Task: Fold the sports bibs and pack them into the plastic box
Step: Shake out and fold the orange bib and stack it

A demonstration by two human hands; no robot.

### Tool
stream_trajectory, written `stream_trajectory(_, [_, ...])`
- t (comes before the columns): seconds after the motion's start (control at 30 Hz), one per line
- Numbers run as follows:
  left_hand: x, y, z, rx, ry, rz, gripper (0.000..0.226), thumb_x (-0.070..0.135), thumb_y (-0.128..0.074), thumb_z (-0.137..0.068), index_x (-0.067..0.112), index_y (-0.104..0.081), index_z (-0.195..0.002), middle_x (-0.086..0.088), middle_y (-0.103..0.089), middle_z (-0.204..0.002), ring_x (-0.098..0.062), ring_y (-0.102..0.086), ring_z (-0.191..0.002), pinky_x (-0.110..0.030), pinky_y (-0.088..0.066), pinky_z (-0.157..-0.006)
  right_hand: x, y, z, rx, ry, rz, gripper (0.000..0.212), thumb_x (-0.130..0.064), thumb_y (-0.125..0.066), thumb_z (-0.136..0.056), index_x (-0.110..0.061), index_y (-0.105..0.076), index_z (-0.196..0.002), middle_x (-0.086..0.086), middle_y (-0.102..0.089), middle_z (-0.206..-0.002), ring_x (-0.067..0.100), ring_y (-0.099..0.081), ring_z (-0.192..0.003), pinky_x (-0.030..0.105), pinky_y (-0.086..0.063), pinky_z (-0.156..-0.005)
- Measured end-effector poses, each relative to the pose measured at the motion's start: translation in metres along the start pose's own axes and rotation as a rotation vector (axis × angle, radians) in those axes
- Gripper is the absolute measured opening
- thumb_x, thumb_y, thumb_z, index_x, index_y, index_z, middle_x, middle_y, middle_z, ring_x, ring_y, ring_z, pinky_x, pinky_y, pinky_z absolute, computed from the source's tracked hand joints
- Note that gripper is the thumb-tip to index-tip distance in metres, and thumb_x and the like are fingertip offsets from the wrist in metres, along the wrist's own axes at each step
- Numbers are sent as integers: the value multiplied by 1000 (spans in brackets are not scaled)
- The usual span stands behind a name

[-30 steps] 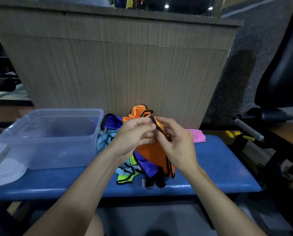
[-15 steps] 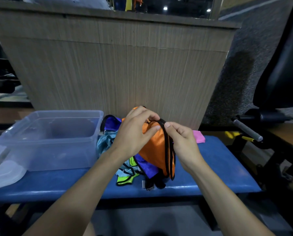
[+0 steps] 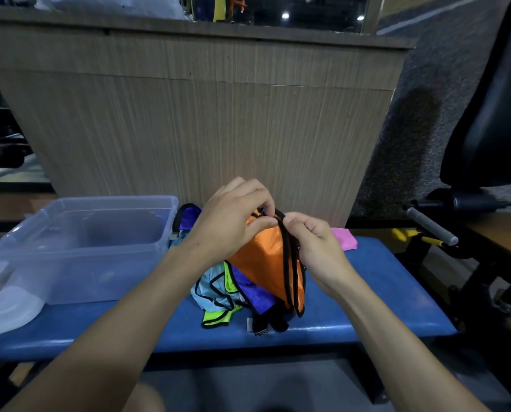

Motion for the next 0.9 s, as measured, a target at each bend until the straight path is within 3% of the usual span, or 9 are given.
stream_trajectory(0.17, [-2, 9, -12, -208, 25, 231, 12, 24, -69, -95, 19, -59, -92, 13, -67, -123, -3, -56, -119, -31, -44, -100, -2, 1, -2, -46, -28, -70, 41, -30, -53, -97, 10, -60, -102, 14, -54, -89, 27, -46, -86, 42, -35, -74])
stream_trajectory(0.27, [-2, 12, -18, -285, 58, 272, 10, 21, -68, -96, 19, -59, -95, 9, -70, -99, -8, -65, -99, -31, -50, -85, -2, 2, -4, -56, -29, -97, 50, -36, -57, -94, 13, -58, -106, 22, -57, -93, 29, -48, -91, 48, -36, -79])
stream_trajectory(0.33, [-1, 14, -22, -263, 36, 223, 10, 21, -69, -95, 17, -60, -94, 7, -65, -87, -9, -61, -85, -26, -46, -74, 1, 3, -4, -49, -9, -101, 42, -34, -58, -96, 6, -65, -108, 35, -62, -97, 29, -54, -92, 47, -41, -84])
stream_trajectory(0.43, [-2, 20, -28, -228, 42, 196, 11, 19, -70, -95, 15, -60, -93, 9, -60, -81, -2, -56, -78, -12, -37, -66, -4, 7, 3, 47, 122, 16, 9, -17, -62, -100, -18, -65, -109, -4, -69, -92, 8, -62, -92, 31, -48, -84])
stream_trajectory(0.53, [-2, 23, -31, -235, 43, 183, 11, 18, -70, -94, 15, -60, -93, 12, -59, -80, 3, -54, -76, -8, -37, -65, -5, 12, 11, 96, 297, 223, 23, -9, -72, -93, -19, -56, -107, -12, -63, -100, 11, -62, -102, 24, -50, -82])
stream_trajectory(0.67, [0, 26, -35, -234, 30, 178, 11, 16, -71, -94, 14, -60, -92, 12, -58, -80, 3, -54, -74, -8, -37, -64, -5, 11, 11, 115, 320, 324, 20, -12, -73, -92, -21, -60, -104, -11, -64, -100, 12, -64, -85, 37, -55, -74])
stream_trajectory(0.73, [1, 27, -35, -232, 24, 181, 11, 16, -71, -94, 14, -60, -92, 11, -59, -80, 0, -54, -74, -9, -38, -64, -4, 11, 10, 135, 330, 334, 17, -14, -73, -93, -22, -61, -102, -9, -65, -97, 22, -63, -74, 46, -54, -69])
stream_trajectory(0.8, [1, 27, -36, -220, 19, 178, 11, 17, -70, -94, 15, -59, -92, 10, -60, -81, -4, -56, -76, -10, -38, -64, 0, 11, 9, 123, 329, 366, 12, -23, -72, -93, -25, -61, -99, -2, -66, -87, 36, -59, -66, 51, -51, -61])
stream_trajectory(0.9, [-3, 30, -37, -118, 37, 150, 11, 18, -68, -96, 16, -57, -92, 10, -60, -82, -6, -58, -79, -13, -40, -65, 12, 12, 7, 137, 312, 454, 18, -39, -70, -93, -24, -62, -90, 13, -59, -68, 36, -54, -59, 53, -45, -53])
Point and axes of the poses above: each hand's wrist, its own z-axis away from the middle knuckle, its own y-axis out of the back of the hand, x = y × z, the point moved 3 cm from there along -z, towards the middle knuckle
